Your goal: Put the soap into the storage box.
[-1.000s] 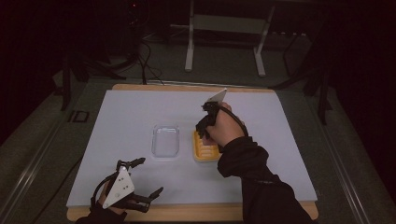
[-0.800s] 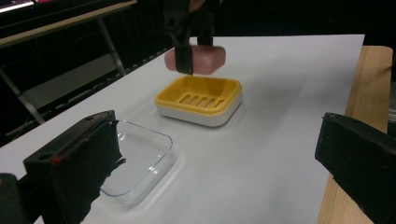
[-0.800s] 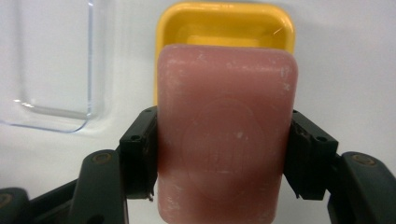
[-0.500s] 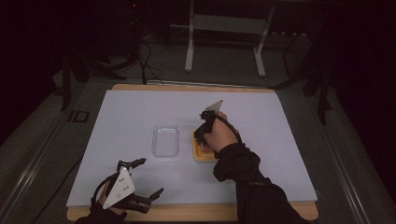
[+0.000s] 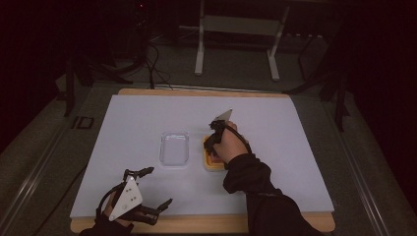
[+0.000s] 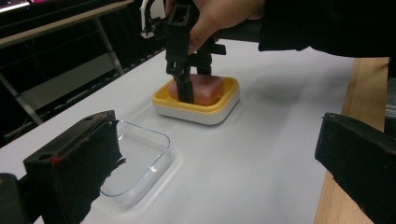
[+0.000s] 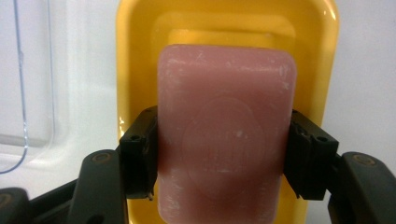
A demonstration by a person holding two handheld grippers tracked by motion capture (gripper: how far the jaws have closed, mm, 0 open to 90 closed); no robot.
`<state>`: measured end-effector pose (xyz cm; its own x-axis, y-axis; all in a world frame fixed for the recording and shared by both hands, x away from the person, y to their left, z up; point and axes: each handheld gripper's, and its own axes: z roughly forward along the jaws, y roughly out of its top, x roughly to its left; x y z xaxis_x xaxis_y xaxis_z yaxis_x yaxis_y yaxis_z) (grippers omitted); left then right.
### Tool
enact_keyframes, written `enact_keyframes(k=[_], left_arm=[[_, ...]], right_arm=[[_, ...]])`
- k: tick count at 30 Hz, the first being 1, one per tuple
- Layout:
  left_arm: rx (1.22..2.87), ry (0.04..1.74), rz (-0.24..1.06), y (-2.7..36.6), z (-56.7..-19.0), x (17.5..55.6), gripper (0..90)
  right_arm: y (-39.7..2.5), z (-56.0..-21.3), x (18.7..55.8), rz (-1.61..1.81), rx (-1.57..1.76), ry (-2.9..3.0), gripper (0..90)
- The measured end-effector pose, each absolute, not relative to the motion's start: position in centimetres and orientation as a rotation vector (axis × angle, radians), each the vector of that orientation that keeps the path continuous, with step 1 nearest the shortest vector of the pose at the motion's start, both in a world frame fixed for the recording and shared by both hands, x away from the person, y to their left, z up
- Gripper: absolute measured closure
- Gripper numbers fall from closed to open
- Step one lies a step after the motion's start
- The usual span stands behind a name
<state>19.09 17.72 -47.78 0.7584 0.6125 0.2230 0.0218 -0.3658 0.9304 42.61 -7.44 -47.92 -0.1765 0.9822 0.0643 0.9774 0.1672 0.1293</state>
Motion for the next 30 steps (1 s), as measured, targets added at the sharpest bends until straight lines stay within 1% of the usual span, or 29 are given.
enact_keyframes(k=[8, 15, 16, 20, 24, 30], left_arm=[[1.862, 0.485, 0.677, 17.7, -47.8, 19.1, 0.7], [1.862, 0.485, 0.678, 17.7, -47.8, 19.1, 0.7], [1.863, 0.486, 0.678, 17.7, -47.8, 19.1, 0.7], [1.866, 0.487, 0.68, 17.6, -47.8, 19.1, 0.7], [1.866, 0.487, 0.679, 17.6, -47.8, 19.1, 0.7], [1.871, 0.486, 0.679, 17.6, -47.9, 19.1, 0.7]], right_arm=[[-7.2, -47.7, 42.6, 0.212, 1.975, 2.367, 34.9], [-7.6, -46.4, 42.6, 0.261, 1.915, 2.393, 32.3], [-8.0, -45.6, 42.5, 0.31, 1.905, 2.407, 31.6], [-8.2, -44.8, 42.1, 0.393, 1.854, 2.437, 31.4], [-8.9, -43.7, 41.3, 0.559, 1.658, 2.505, 28.7], [-10.5, -43.0, 40.4, 0.723, 1.468, 2.573, 28.1]])
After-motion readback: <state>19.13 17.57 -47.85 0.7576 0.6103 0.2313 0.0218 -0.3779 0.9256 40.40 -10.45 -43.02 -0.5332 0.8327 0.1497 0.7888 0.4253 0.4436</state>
